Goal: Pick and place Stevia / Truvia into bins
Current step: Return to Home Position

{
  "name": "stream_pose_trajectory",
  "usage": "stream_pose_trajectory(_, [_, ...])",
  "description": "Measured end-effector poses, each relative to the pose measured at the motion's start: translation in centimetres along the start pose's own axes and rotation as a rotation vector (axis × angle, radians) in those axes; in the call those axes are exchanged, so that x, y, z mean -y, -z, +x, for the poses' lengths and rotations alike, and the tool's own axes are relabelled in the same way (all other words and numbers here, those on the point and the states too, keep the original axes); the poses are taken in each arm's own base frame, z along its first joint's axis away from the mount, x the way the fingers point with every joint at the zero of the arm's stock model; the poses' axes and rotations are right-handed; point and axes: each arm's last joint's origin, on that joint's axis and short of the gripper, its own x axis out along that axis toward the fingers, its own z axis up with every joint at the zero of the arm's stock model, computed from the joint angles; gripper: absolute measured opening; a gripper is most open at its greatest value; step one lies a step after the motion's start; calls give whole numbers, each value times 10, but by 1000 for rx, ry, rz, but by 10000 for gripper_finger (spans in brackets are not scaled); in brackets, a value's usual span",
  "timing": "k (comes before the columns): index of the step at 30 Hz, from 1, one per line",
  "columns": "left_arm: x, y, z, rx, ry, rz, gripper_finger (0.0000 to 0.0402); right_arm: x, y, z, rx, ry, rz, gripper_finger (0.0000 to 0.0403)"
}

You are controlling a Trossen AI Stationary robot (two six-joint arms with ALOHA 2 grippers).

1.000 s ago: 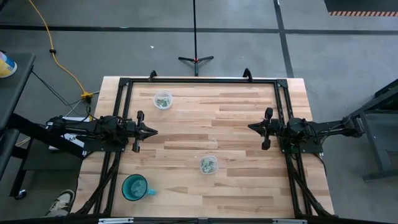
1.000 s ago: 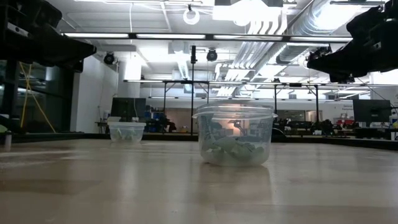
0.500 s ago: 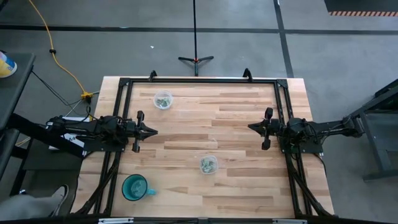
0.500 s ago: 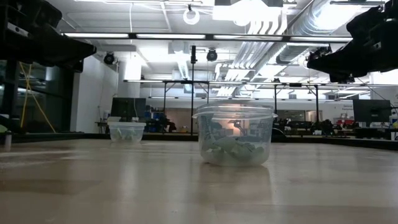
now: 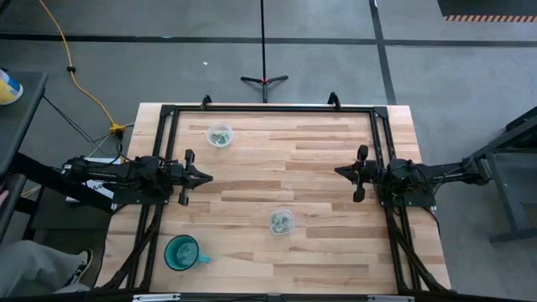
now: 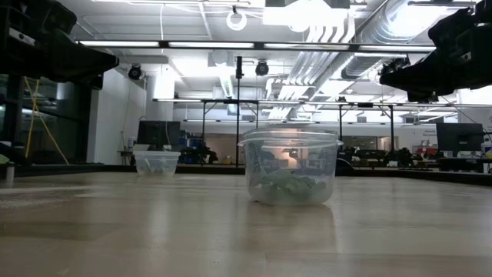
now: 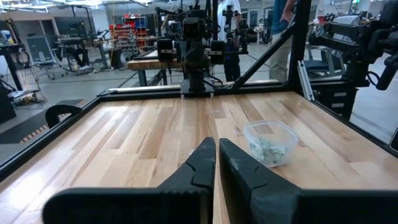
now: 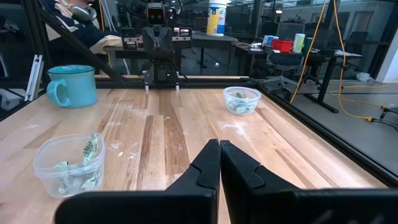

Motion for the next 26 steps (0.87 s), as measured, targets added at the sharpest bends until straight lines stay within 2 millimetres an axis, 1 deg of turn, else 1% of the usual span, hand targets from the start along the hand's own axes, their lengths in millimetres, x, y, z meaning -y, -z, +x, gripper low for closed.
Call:
stream_pose_trajectory(6, [0, 0, 0, 0, 0, 0, 56, 0, 0, 0, 0, 0, 0, 1])
stream_pose_trajectory(14, [0, 0, 0, 0, 0, 0, 56, 0, 0, 0, 0, 0, 0, 9])
stream_pose_trajectory(26, [0, 0, 0, 0, 0, 0, 56, 0, 0, 0, 0, 0, 0, 1])
